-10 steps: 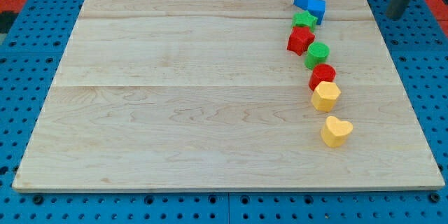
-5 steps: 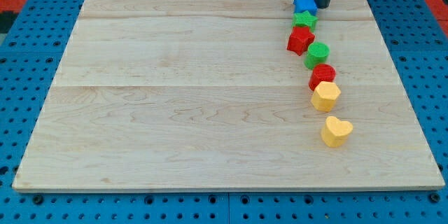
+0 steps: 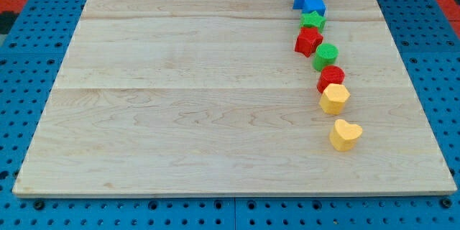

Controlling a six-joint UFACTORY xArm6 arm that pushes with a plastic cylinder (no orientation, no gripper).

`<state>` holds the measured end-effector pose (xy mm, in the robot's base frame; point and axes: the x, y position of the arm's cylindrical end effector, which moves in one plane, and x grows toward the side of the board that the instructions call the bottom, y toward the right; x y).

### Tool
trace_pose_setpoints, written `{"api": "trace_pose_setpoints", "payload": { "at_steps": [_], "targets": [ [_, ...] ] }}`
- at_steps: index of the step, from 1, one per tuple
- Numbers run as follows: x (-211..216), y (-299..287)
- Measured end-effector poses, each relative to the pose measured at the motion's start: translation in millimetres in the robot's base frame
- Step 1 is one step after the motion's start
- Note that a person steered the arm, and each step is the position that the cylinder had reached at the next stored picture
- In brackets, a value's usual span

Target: Adjust the yellow heart and blue blocks

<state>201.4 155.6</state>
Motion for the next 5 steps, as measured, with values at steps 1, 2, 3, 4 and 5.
{"api": "trace_pose_setpoints", "payload": {
  "at_steps": [1,2,3,4,5],
  "targets": [
    [-5.3,30.8],
    [8.4,58.1],
    [24.0,32.0],
    [30.7,39.7],
    [31.6,33.7]
  ]
}}
